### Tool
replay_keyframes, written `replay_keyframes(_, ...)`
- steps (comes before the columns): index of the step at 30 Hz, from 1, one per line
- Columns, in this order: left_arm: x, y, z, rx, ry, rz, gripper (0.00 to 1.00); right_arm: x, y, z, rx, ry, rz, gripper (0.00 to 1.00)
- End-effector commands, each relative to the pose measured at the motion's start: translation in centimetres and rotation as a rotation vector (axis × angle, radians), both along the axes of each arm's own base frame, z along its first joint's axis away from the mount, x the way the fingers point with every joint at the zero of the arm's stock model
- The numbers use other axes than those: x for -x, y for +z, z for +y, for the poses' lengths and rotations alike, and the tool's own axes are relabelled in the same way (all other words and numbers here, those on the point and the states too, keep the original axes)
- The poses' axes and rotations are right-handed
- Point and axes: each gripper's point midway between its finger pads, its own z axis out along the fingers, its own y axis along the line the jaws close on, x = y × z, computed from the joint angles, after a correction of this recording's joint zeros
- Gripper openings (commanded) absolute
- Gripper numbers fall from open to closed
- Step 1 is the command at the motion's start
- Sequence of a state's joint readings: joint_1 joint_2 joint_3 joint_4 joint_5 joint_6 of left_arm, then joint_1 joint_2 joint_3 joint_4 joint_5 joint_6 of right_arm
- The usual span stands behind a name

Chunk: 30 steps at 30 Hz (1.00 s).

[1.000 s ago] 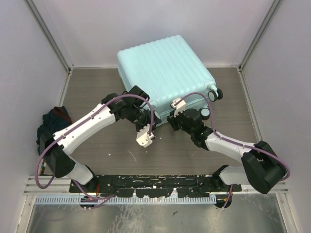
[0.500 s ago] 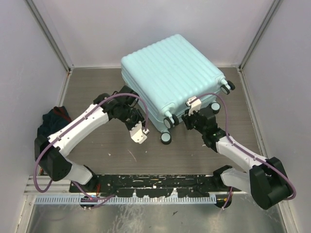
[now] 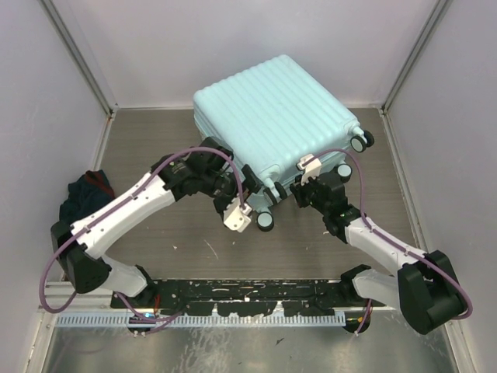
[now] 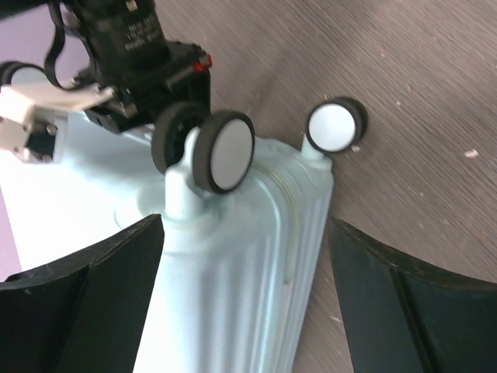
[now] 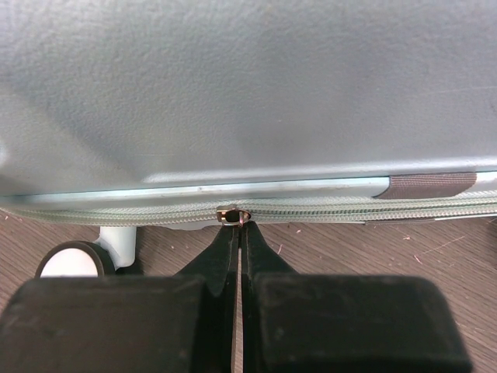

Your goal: Pack the luggage

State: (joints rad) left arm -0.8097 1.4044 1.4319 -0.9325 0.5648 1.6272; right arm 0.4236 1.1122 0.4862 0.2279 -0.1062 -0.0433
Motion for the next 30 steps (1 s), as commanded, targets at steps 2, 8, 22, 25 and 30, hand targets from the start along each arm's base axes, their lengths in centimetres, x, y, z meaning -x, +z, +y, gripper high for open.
replay_keyframes(2,-1.0,1.8,-4.3,0.067,-0.01,-0.035,0.87,-2.0,5.7,1.7,-0.082,0.034,-0.166,0.01)
replay_keyframes(8,-2.7,0.1,-8.0,0.039,0.006,-0.097,0.87,-2.2,5.8,1.6,-0.085,0.022,-0.17,0.0)
replay_keyframes(22,-5.6,-2.3,-9.6,-0.028,0.025,-0.228,0.56,-2.4,6.5,1.2,-0.074,0.003,-0.193,0.01)
replay_keyframes(25,-5.5,-2.4,-8.3,-0.057,0.05,-0.233,0.43,-2.3,6.9,1.0,-0.06,0.0,-0.211,0.01)
replay_keyframes(30,-4.7,-2.7,-6.1,-0.089,0.085,-0.2,0.06,-2.0,7.1,0.1,-0.014,-0.008,-0.241,0.01)
